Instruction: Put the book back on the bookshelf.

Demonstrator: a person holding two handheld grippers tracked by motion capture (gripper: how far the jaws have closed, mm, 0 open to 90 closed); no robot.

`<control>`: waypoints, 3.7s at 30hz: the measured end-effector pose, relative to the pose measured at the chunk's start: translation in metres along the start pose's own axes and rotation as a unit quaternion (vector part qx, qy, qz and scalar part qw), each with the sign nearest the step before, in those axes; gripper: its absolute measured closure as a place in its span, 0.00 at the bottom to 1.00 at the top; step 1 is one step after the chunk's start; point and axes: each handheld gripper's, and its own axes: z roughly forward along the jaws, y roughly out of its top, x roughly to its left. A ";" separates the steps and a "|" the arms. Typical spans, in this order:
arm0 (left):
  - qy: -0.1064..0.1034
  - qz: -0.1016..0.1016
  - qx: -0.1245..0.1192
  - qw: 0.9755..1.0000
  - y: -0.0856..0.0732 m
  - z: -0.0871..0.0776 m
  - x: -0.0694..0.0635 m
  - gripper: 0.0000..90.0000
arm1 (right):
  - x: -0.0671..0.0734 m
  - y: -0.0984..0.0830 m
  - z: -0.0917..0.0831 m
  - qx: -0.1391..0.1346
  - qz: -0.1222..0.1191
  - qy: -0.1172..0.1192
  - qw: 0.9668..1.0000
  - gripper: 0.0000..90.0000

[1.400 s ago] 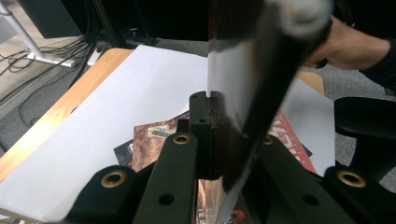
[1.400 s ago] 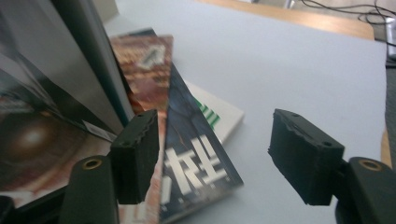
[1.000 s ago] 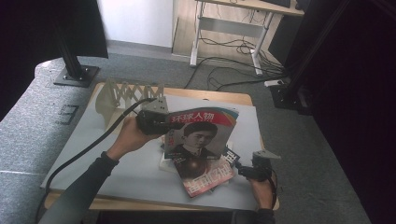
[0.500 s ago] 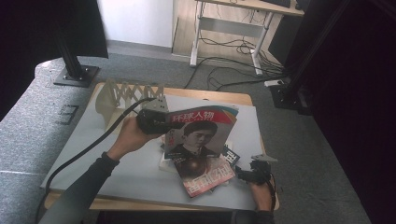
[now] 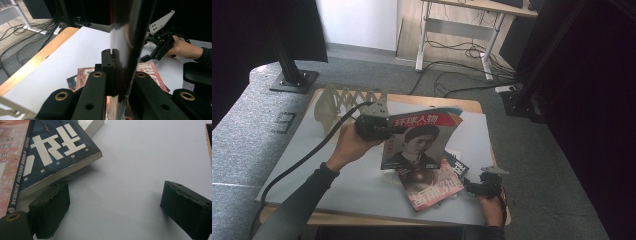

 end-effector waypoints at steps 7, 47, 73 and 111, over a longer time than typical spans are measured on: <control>0.005 0.002 0.001 1.000 0.002 -0.012 0.000 0.96 | 0.000 0.000 0.000 0.000 0.000 0.000 1.000 0.09; 0.067 -0.053 -0.004 0.996 -0.026 -0.098 0.018 0.96 | 0.000 0.000 0.000 -0.002 0.000 0.000 1.000 0.09; 0.162 -0.100 -0.008 0.982 -0.059 -0.169 0.041 0.96 | 0.000 -0.001 0.000 -0.002 0.000 0.000 1.000 0.09; 0.257 -0.162 -0.022 0.952 -0.082 -0.183 0.102 0.96 | 0.000 -0.001 0.000 -0.002 0.000 0.000 1.000 0.09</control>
